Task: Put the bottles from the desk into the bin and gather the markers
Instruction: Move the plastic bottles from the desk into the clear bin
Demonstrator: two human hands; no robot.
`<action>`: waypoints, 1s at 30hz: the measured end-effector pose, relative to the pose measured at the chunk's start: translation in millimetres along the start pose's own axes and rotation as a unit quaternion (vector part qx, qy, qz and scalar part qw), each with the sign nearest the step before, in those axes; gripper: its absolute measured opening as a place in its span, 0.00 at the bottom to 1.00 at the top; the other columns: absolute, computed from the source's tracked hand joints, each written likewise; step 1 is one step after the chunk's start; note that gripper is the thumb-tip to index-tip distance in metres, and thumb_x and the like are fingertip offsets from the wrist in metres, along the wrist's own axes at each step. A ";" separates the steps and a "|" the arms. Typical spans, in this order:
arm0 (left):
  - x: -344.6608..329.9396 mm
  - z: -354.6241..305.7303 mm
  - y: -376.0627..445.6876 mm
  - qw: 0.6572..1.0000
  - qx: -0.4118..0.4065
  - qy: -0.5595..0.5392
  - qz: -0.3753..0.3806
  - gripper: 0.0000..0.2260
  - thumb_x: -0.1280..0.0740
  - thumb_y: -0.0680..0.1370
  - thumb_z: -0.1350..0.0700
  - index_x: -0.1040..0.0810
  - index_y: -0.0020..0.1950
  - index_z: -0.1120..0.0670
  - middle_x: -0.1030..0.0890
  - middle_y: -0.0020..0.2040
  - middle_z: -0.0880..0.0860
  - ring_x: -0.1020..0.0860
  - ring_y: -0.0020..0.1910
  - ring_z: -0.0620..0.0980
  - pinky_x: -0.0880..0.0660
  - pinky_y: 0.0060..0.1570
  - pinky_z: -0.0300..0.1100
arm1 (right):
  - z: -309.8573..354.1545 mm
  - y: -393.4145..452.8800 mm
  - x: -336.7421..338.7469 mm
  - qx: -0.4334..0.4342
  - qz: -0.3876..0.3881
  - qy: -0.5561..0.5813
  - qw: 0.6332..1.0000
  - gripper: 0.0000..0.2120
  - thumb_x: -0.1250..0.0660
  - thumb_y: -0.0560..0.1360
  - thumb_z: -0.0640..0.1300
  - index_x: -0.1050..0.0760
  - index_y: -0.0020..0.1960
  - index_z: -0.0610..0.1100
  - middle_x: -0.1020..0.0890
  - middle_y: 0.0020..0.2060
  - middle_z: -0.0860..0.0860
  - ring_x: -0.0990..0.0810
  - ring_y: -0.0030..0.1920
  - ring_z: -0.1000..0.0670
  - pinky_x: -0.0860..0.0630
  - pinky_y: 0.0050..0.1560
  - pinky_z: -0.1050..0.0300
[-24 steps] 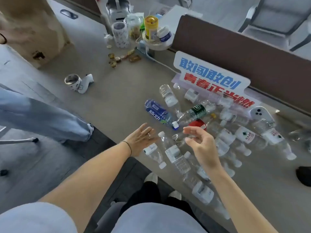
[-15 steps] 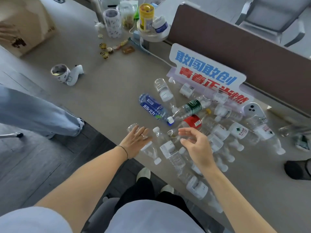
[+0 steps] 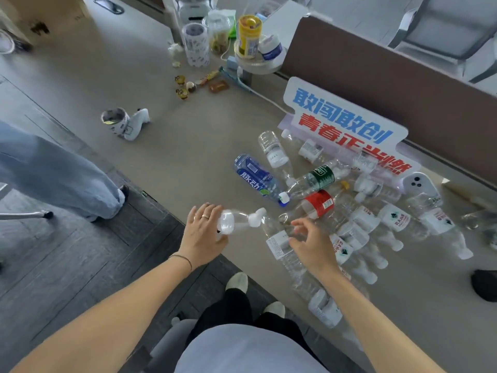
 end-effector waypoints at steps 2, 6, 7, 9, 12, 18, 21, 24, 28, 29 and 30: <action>7.8 -3.5 -4.3 0.993 0.057 -0.092 -0.036 0.30 0.26 0.72 0.50 0.31 0.72 0.53 0.22 0.66 0.53 0.27 0.69 0.57 0.37 0.76 0.58 | 0.1 2.8 -9.6 0.007 0.002 -0.087 0.996 0.23 0.28 0.74 0.48 0.29 0.68 0.52 0.20 0.49 0.56 0.19 0.51 0.51 0.19 0.52 0.49; 14.5 -13.4 -9.9 0.965 0.126 -0.224 -0.059 0.29 0.26 0.73 0.53 0.31 0.71 0.53 0.22 0.63 0.50 0.23 0.60 0.53 0.28 0.67 0.53 | 2.0 7.0 -25.6 0.038 -0.029 -0.260 0.964 0.33 0.31 0.74 0.52 0.40 0.75 0.50 0.18 0.53 0.49 0.19 0.51 0.45 0.21 0.50 0.47; 15.1 -15.8 -10.4 0.958 0.140 -0.243 -0.056 0.29 0.26 0.73 0.53 0.31 0.71 0.52 0.22 0.62 0.49 0.23 0.59 0.52 0.26 0.65 0.52 | 1.8 8.2 -29.2 0.043 -0.037 -0.285 0.957 0.35 0.31 0.74 0.53 0.42 0.76 0.50 0.17 0.52 0.48 0.18 0.49 0.44 0.21 0.49 0.48; 15.3 -19.7 -11.7 0.943 0.174 -0.281 -0.047 0.27 0.26 0.74 0.52 0.32 0.70 0.49 0.23 0.61 0.48 0.24 0.58 0.51 0.23 0.60 0.50 | 0.7 11.1 -35.1 0.040 -0.042 -0.317 0.947 0.40 0.30 0.73 0.56 0.46 0.77 0.49 0.16 0.50 0.46 0.17 0.48 0.43 0.20 0.47 0.48; 15.9 -22.4 -12.6 0.911 0.224 -0.345 -0.034 0.23 0.27 0.73 0.51 0.31 0.65 0.44 0.23 0.56 0.46 0.21 0.54 0.50 0.19 0.54 0.54 | -0.2 16.7 -42.5 0.037 -0.043 -0.363 0.930 0.45 0.29 0.72 0.63 0.49 0.78 0.48 0.16 0.52 0.43 0.16 0.49 0.41 0.19 0.47 0.48; 17.9 -15.0 -12.0 0.891 0.249 -0.378 -0.031 0.21 0.29 0.72 0.49 0.30 0.62 0.42 0.22 0.55 0.46 0.20 0.51 0.50 0.18 0.52 0.53 | 8.3 22.2 -53.8 0.035 -0.041 -0.389 0.920 0.42 0.30 0.74 0.56 0.48 0.79 0.45 0.16 0.51 0.46 0.15 0.44 0.44 0.19 0.40 0.52; 20.0 -8.5 -10.0 0.889 0.256 -0.379 -0.030 0.20 0.28 0.73 0.52 0.30 0.62 0.43 0.22 0.54 0.46 0.20 0.51 0.50 0.19 0.49 0.49 | 11.8 23.8 -60.9 0.035 -0.042 -0.387 0.920 0.41 0.29 0.74 0.55 0.48 0.79 0.46 0.17 0.55 0.44 0.14 0.43 0.43 0.17 0.40 0.51; 20.0 -2.2 -4.5 0.883 0.265 -0.387 -0.029 0.19 0.28 0.75 0.55 0.30 0.61 0.44 0.21 0.52 0.47 0.19 0.49 0.50 0.21 0.43 0.44 | 15.2 25.5 -66.6 0.034 -0.048 -0.359 0.932 0.43 0.31 0.74 0.56 0.50 0.81 0.48 0.16 0.55 0.44 0.15 0.45 0.43 0.17 0.43 0.50; 20.0 -3.7 8.0 0.869 0.276 -0.411 -0.020 0.18 0.28 0.77 0.57 0.31 0.62 0.46 0.21 0.52 0.49 0.20 0.47 0.46 0.27 0.38 0.38 | 23.8 25.5 -57.4 0.022 -0.092 -0.238 0.967 0.42 0.31 0.71 0.59 0.46 0.78 0.52 0.16 0.55 0.49 0.17 0.50 0.45 0.19 0.47 0.50; 20.0 -5.8 11.8 0.868 0.274 -0.414 -0.018 0.18 0.28 0.78 0.57 0.31 0.63 0.47 0.22 0.52 0.49 0.20 0.46 0.45 0.27 0.37 0.38 | 25.0 24.0 -52.8 0.012 -0.102 -0.186 0.977 0.42 0.30 0.69 0.60 0.45 0.77 0.54 0.16 0.53 0.51 0.17 0.50 0.47 0.19 0.47 0.50; 19.4 -8.6 16.1 0.868 0.269 -0.417 -0.015 0.18 0.28 0.78 0.57 0.31 0.64 0.47 0.22 0.53 0.49 0.20 0.47 0.45 0.27 0.38 0.38 | 26.2 21.8 -46.9 0.002 -0.113 -0.134 0.985 0.42 0.28 0.68 0.61 0.43 0.76 0.55 0.17 0.51 0.54 0.18 0.50 0.49 0.20 0.48 0.50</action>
Point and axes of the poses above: each hand's wrist, its own y-axis towards the middle knuckle, its own x-axis out of the back of the hand, z = x × y, the point moved 4 cm from there along y, towards the middle knuckle
